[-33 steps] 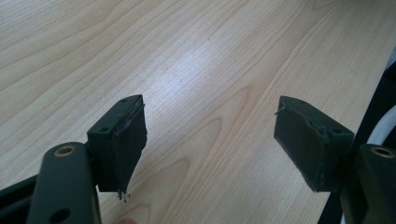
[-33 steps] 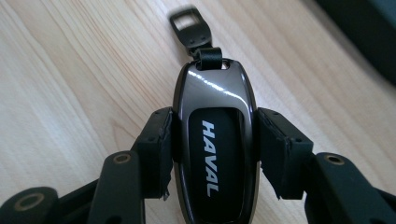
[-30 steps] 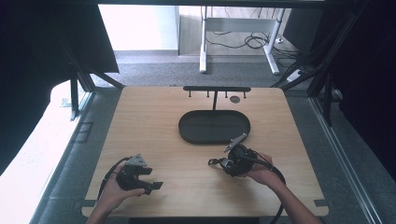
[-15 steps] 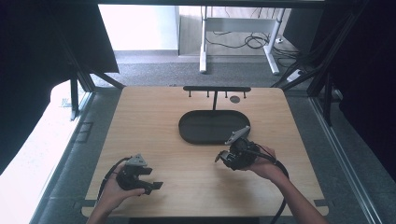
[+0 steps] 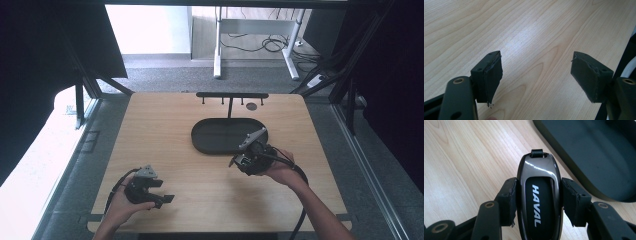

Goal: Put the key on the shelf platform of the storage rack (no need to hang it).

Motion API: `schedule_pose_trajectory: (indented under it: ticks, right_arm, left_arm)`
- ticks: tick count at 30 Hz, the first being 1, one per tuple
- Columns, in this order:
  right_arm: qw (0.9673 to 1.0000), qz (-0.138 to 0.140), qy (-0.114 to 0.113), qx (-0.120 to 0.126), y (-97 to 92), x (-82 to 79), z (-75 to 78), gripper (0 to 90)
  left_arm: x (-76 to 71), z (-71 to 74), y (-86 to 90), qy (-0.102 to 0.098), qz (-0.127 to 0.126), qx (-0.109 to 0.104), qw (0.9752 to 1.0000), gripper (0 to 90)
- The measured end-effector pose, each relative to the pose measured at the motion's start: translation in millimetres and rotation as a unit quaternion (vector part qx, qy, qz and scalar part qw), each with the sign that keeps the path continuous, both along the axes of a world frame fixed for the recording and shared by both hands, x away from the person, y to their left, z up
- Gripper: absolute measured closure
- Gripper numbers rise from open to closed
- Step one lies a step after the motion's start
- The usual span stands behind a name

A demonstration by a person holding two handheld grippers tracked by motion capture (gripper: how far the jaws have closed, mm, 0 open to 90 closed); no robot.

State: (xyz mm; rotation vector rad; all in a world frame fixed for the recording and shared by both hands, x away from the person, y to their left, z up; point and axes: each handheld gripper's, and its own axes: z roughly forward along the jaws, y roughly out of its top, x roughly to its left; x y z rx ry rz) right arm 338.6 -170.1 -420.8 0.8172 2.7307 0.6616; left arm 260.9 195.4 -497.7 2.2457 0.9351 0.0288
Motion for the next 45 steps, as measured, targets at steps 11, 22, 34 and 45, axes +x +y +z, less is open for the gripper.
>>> schedule_pose_trajectory:
  ticks: [11, 22, 34, 45]
  right_arm:
    - [1.0, 0.001, -0.003, 0.002, 4.1, 13.8, 5.1, 49.4]
    - [0.9999, -0.01, -0.005, 0.008, 5.8, 28.2, 6.7, 49.4]
    - [0.9996, -0.019, -0.007, 0.017, 6.4, 42.2, 14.1, 49.4]
    - [0.9993, -0.028, -0.007, 0.024, 8.9, 57.2, 18.6, 49.4]
  left_arm:
    - [0.4, -0.2, 0.8, -0.001, 0.001, 0.001, 1.0, 25.8]
    - [0.7, -2.1, -0.8, 0.004, 0.006, -0.003, 1.0, 25.8]
    - [1.7, -2.6, 0.3, 0.005, 0.003, 0.001, 1.0, 25.8]
    - [1.9, -3.0, 0.6, 0.005, 0.003, 0.001, 1.0, 25.8]
